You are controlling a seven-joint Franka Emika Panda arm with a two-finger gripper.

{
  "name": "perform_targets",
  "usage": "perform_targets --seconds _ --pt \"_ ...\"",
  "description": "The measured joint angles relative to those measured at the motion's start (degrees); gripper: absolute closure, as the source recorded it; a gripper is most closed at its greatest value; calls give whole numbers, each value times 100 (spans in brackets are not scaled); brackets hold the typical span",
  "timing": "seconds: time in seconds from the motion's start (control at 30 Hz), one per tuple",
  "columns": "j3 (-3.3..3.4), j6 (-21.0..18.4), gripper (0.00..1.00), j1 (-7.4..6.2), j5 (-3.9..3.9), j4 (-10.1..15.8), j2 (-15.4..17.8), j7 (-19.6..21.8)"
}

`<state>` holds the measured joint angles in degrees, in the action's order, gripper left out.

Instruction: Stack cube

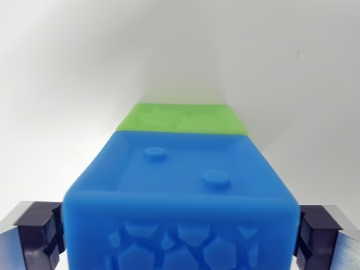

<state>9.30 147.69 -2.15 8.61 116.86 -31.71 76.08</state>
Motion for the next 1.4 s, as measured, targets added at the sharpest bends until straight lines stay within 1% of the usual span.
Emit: perform_targets --seconds 0.53,0.8,1.07,1.4 --pt "0 -6 0 0 0 0 9 0" --pt "21 -102 0 -13 -12 14 139 11" --pt "68 -311 0 -46 -62 38 379 41" --pt "137 -672 0 -94 -172 51 765 110"
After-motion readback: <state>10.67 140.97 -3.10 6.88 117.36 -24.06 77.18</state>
